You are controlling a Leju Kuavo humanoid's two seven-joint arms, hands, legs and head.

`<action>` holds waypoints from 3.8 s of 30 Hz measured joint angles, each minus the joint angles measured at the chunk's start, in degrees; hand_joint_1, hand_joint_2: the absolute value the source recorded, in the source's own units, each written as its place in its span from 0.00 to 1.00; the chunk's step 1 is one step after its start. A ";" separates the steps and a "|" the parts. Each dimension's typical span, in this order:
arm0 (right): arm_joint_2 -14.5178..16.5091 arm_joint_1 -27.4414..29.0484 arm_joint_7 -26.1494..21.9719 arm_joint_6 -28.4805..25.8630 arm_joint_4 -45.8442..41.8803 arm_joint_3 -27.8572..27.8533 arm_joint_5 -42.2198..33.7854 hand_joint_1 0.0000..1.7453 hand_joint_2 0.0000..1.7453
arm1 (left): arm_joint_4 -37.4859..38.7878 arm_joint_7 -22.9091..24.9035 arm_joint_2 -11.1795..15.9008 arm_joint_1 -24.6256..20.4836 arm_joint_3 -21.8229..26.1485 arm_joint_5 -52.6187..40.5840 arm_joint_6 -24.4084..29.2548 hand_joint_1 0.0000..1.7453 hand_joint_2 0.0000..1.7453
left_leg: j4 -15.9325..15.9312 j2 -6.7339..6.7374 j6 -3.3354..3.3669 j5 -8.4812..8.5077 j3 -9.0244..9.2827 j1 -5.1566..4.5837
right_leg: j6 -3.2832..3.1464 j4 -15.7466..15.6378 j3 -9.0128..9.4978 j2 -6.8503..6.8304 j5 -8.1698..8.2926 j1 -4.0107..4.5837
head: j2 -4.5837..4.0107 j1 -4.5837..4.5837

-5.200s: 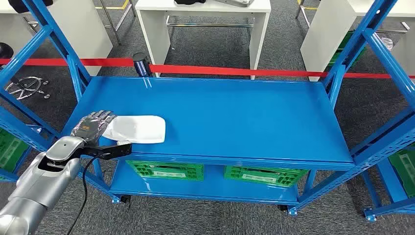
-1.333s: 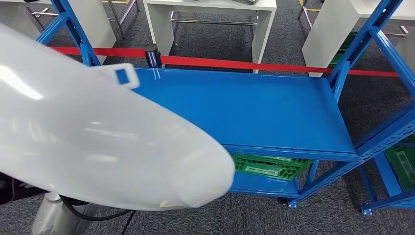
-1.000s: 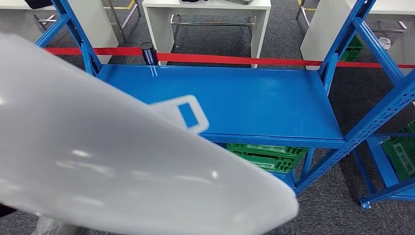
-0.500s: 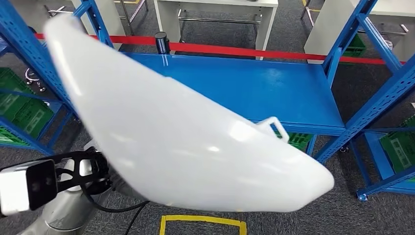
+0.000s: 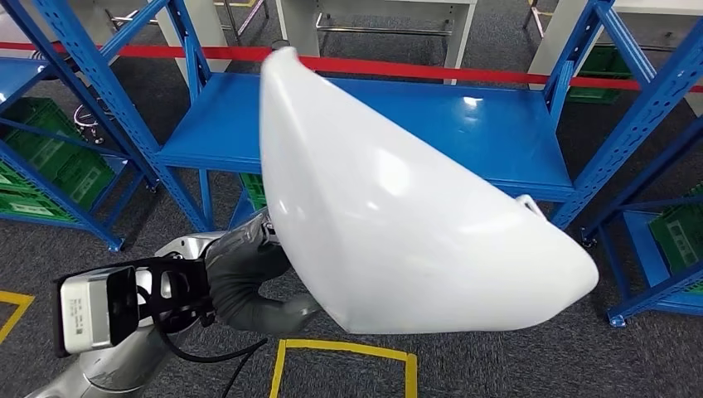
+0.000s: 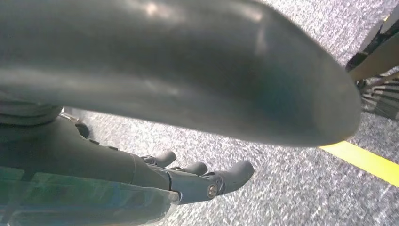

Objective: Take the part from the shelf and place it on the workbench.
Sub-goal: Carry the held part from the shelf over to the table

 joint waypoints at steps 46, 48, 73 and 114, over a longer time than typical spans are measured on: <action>7.40 1.15 -18.46 7.67 -13.06 -10.24 -5.23 0.00 0.00 | -4.90 -2.30 1.00 0.21 0.22 -1.70 -2.35 1.00 1.00 | -11.40 0.77 4.43 1.92 11.77 -1.17 | 1.13 6.29 -10.11 0.62 1.02 -0.08 | 0.00 -0.10; 7.48 1.03 -19.67 8.45 -13.54 -10.87 -5.47 0.00 0.00 | -4.95 -2.52 1.04 0.33 0.29 -1.79 -2.63 1.00 1.00 | -11.35 1.31 4.24 3.64 9.65 -1.14 | 1.47 13.35 -11.39 0.58 -2.56 -0.25 | 0.00 -0.03; 6.05 -1.23 -29.41 14.52 -8.69 -18.04 -11.85 0.00 0.00 | -6.24 -2.46 1.90 0.55 1.23 -1.54 -2.45 1.00 1.00 | -9.36 0.90 2.41 -0.87 12.68 -0.81 | 3.41 0.01 -5.89 -0.12 5.53 -0.71 | 0.00 -0.34; 2.30 -1.34 -20.90 20.75 -4.42 -23.22 -9.64 0.00 0.00 | -5.90 -3.05 1.09 1.13 0.61 -1.21 -4.54 1.00 1.00 | -9.17 3.59 3.61 5.08 4.96 -1.38 | 4.49 6.29 -1.71 -1.33 -0.39 -0.39 | 0.00 0.85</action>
